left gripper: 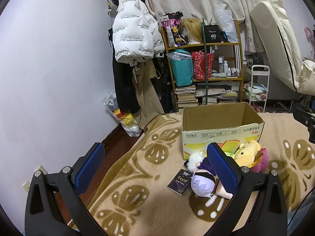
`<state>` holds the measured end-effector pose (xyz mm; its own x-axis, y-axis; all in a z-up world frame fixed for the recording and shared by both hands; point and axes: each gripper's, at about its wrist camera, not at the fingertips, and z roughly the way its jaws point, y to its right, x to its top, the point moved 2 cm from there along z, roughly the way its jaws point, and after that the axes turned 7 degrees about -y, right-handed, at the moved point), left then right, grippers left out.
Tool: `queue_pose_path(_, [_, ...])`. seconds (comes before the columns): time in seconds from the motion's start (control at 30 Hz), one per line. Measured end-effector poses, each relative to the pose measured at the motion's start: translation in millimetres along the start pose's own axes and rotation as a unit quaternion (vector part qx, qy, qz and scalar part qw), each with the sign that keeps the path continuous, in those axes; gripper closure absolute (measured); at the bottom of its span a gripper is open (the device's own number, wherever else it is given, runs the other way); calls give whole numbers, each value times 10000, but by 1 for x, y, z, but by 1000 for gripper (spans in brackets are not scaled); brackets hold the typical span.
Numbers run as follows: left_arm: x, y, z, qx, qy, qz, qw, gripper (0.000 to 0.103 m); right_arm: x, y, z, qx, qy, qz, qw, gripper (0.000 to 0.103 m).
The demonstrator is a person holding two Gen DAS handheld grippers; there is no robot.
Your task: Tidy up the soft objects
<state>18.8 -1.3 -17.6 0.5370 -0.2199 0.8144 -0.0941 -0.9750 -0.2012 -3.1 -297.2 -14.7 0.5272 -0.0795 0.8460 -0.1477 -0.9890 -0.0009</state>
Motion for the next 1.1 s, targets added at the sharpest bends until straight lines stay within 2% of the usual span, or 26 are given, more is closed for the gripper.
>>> queue_pose_path(1.1, [3, -2, -2, 32, 15, 21, 10000, 1, 2, -2, -1, -11, -3, -35, 10000, 0])
